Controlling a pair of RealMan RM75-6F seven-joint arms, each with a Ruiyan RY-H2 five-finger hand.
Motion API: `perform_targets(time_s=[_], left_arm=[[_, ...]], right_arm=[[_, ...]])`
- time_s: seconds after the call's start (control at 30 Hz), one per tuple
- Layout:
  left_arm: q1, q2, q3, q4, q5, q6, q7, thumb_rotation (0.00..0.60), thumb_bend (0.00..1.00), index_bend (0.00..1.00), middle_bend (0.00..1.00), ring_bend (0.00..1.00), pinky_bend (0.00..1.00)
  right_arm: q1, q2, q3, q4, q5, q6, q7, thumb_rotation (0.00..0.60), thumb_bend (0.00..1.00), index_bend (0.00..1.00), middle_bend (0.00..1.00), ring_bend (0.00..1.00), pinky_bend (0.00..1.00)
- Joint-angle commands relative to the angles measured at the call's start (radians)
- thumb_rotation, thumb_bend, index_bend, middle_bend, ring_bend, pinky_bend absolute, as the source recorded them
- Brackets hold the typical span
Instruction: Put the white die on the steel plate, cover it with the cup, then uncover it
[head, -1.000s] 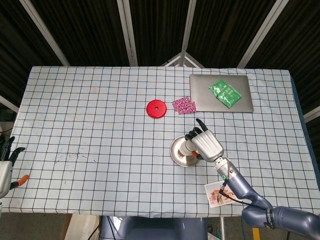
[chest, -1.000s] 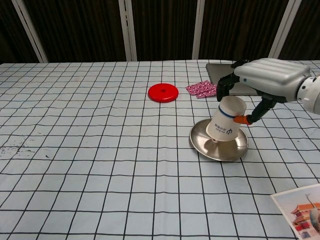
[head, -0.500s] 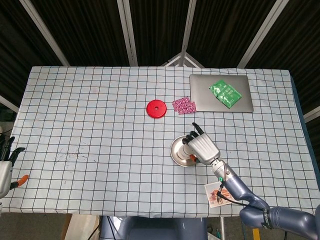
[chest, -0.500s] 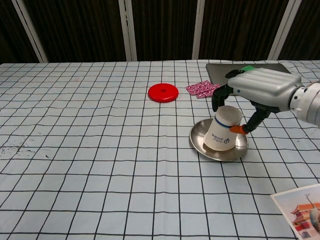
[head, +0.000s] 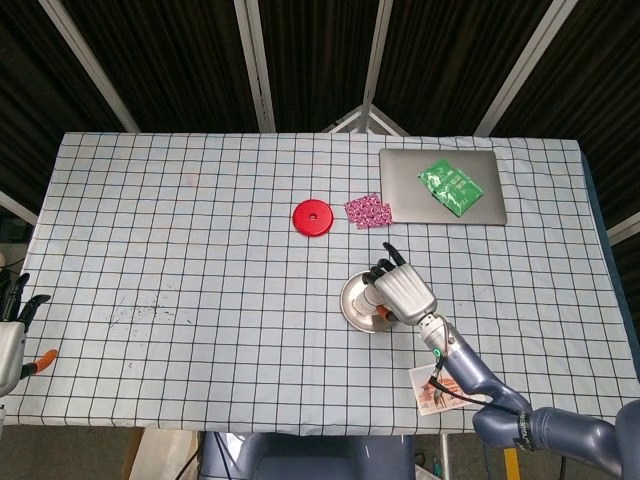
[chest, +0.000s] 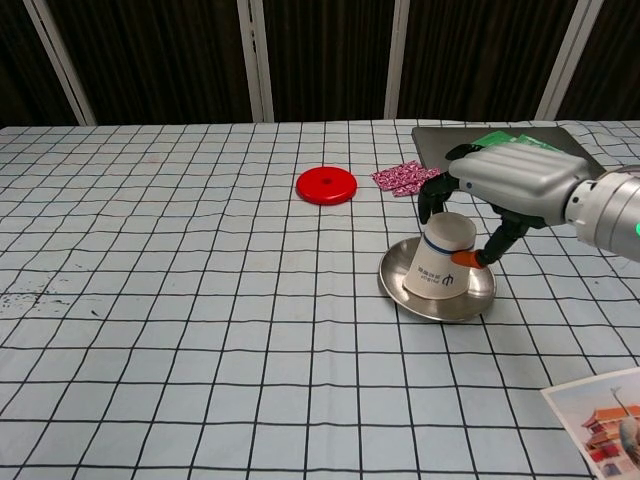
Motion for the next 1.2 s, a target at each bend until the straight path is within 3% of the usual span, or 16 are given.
perform_targets(time_s=[0.03, 0.63, 0.87, 1.2], left_arm=[[-0.001, -0.001, 0.000, 0.000, 0.000, -0.001, 0.002, 0.600, 0.23, 0.23, 0.00, 0.00, 0.13], [-0.004, -0.008, 0.003, 0.000, -0.005, -0.007, 0.026, 0.600, 0.23, 0.23, 0.00, 0.00, 0.13], [-0.004, -0.008, 0.001, -0.001, -0.009, -0.006, 0.026, 0.600, 0.23, 0.23, 0.00, 0.00, 0.13], [-0.003, -0.006, 0.004, -0.003, -0.001, -0.002, 0.022, 0.600, 0.23, 0.23, 0.00, 0.00, 0.13]], right_arm=[[0.005, -0.014, 0.007, 0.018, -0.007, 0.004, 0.014, 0.600, 0.36, 0.47, 0.47, 0.28, 0.02], [0.010, -0.057, 0.031, 0.102, -0.014, 0.029, 0.066, 0.600, 0.36, 0.48, 0.47, 0.28, 0.02], [-0.006, -0.014, 0.002, 0.089, -0.023, 0.016, 0.064, 0.600, 0.36, 0.49, 0.47, 0.28, 0.02], [-0.037, 0.056, -0.052, -0.025, -0.090, 0.042, 0.075, 0.600, 0.36, 0.50, 0.47, 0.28, 0.02]])
